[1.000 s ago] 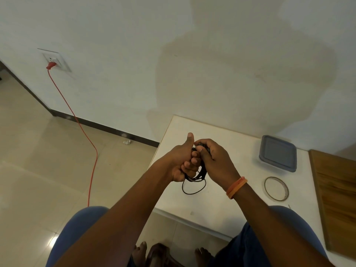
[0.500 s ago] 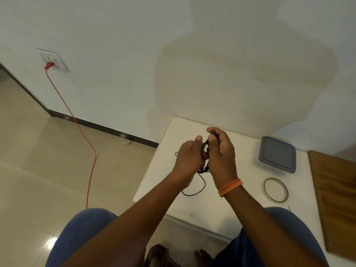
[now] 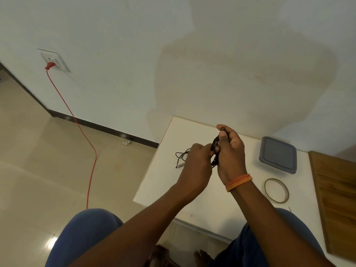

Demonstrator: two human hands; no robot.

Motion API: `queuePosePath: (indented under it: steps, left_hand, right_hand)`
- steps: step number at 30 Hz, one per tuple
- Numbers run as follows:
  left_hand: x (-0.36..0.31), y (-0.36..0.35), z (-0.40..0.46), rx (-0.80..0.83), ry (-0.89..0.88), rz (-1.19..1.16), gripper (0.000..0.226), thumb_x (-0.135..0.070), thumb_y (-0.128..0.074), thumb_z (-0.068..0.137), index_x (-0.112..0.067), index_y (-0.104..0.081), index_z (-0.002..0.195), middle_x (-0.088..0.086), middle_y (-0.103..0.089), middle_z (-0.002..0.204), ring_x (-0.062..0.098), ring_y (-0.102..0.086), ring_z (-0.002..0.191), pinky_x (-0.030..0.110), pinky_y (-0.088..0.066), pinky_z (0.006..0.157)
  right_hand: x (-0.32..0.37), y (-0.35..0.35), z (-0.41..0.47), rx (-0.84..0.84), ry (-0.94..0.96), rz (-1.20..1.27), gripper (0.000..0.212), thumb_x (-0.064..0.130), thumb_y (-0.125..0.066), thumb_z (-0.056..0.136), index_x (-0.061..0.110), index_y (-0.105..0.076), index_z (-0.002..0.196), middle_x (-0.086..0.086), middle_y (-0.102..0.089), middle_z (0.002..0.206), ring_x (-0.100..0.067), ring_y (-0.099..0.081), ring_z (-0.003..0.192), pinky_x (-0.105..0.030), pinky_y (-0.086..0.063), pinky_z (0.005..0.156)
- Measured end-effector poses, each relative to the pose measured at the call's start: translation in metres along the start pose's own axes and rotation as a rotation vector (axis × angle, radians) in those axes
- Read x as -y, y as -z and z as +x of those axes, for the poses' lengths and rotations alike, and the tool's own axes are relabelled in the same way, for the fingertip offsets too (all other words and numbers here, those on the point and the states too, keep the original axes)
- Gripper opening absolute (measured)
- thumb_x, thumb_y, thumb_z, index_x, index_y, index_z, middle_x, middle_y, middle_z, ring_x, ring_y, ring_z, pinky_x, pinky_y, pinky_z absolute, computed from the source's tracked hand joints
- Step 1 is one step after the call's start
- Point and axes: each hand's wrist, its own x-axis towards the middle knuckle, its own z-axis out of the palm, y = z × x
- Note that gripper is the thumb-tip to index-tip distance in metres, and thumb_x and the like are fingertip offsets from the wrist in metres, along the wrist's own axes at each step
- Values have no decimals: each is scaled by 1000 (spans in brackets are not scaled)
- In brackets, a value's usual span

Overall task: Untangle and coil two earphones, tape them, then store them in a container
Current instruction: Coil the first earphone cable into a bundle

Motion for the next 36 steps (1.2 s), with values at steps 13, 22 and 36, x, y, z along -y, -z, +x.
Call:
queuePosePath:
  steps: [13, 22, 36]
  left_hand:
    - [-14, -6, -8, 78, 101, -160, 25, -2, -41, 101, 2, -64, 110, 19, -68, 98, 24, -61, 82, 30, -49, 77]
    - [-17, 18, -4, 359, 286, -723, 33, -7, -37, 104, 1, -68, 113, 10, -71, 91, 17, -69, 81, 39, -61, 82]
    - [-17, 30, 2, 268, 92, -224, 30, -2, -43, 98, -7, -68, 112, 6, -59, 67, 20, -54, 62, 28, -47, 60]
  right_hand:
    - [-7, 1, 3, -27, -4, -26, 27, 13, -38, 103, 17, -61, 118, 0, -55, 68, -8, -59, 57, -18, -51, 56]
    - [-4, 4, 7, -56, 125, -162, 27, 14, -39, 103, 24, -60, 117, -3, -54, 79, -20, -55, 71, -37, -54, 71]
    - [-7, 1, 4, -11, 132, -172, 27, 9, -38, 101, 21, -58, 115, 4, -50, 74, -6, -45, 61, -22, -46, 61]
